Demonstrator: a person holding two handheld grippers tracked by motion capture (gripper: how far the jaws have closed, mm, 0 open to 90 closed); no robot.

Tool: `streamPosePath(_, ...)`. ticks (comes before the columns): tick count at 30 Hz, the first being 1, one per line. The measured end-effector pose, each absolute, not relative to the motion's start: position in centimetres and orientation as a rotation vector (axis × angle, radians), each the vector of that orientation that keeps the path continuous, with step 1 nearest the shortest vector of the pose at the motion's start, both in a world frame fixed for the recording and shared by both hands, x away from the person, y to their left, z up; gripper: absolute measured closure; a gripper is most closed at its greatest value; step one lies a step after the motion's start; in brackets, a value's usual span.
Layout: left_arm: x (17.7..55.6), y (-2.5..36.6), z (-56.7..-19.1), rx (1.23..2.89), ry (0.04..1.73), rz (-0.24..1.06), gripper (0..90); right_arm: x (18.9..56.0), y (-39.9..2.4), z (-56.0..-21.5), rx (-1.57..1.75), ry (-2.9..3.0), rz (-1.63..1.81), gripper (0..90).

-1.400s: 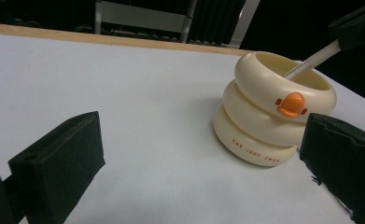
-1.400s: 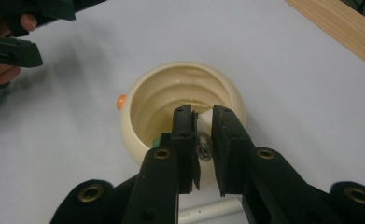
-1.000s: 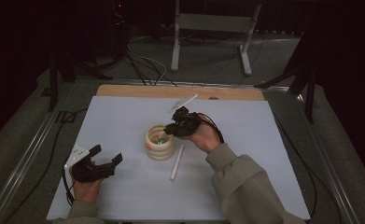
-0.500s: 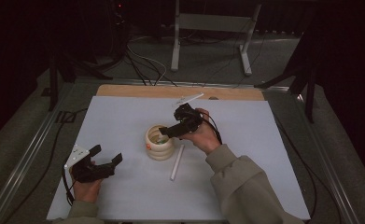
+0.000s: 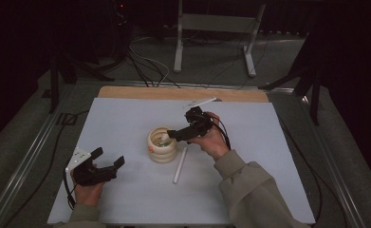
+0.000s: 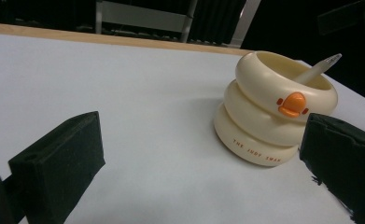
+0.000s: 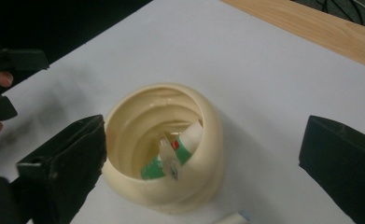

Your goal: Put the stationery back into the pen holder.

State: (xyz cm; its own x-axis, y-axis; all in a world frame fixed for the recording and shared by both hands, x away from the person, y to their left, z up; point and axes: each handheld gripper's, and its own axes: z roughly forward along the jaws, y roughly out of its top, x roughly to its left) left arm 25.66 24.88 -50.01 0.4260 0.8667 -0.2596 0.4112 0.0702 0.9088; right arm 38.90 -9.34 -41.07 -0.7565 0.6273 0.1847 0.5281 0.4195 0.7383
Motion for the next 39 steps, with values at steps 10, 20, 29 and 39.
streamPosePath(10, 25.7, 24.9, -50.0, 1.543, 1.171, 0.501, 0.2, 37.8, -10.1, -41.5, 1.054, 2.504, 1.234, 0.9)
streamPosePath(20, 25.7, 24.7, -50.1, 1.549, 1.17, 0.5, 0.2, 36.5, -10.3, -42.5, 1.069, 2.508, 1.184, 0.9)
streamPosePath(29, 25.7, 24.7, -50.1, 1.553, 1.169, 0.501, 0.2, 35.9, -10.8, -44.1, 1.095, 2.543, 1.133, 1.0)
streamPosePath(39, 25.7, 24.7, -50.1, 1.55, 1.17, 0.501, 0.2, 35.9, -10.6, -46.5, 1.134, 2.575, 1.062, 1.1)
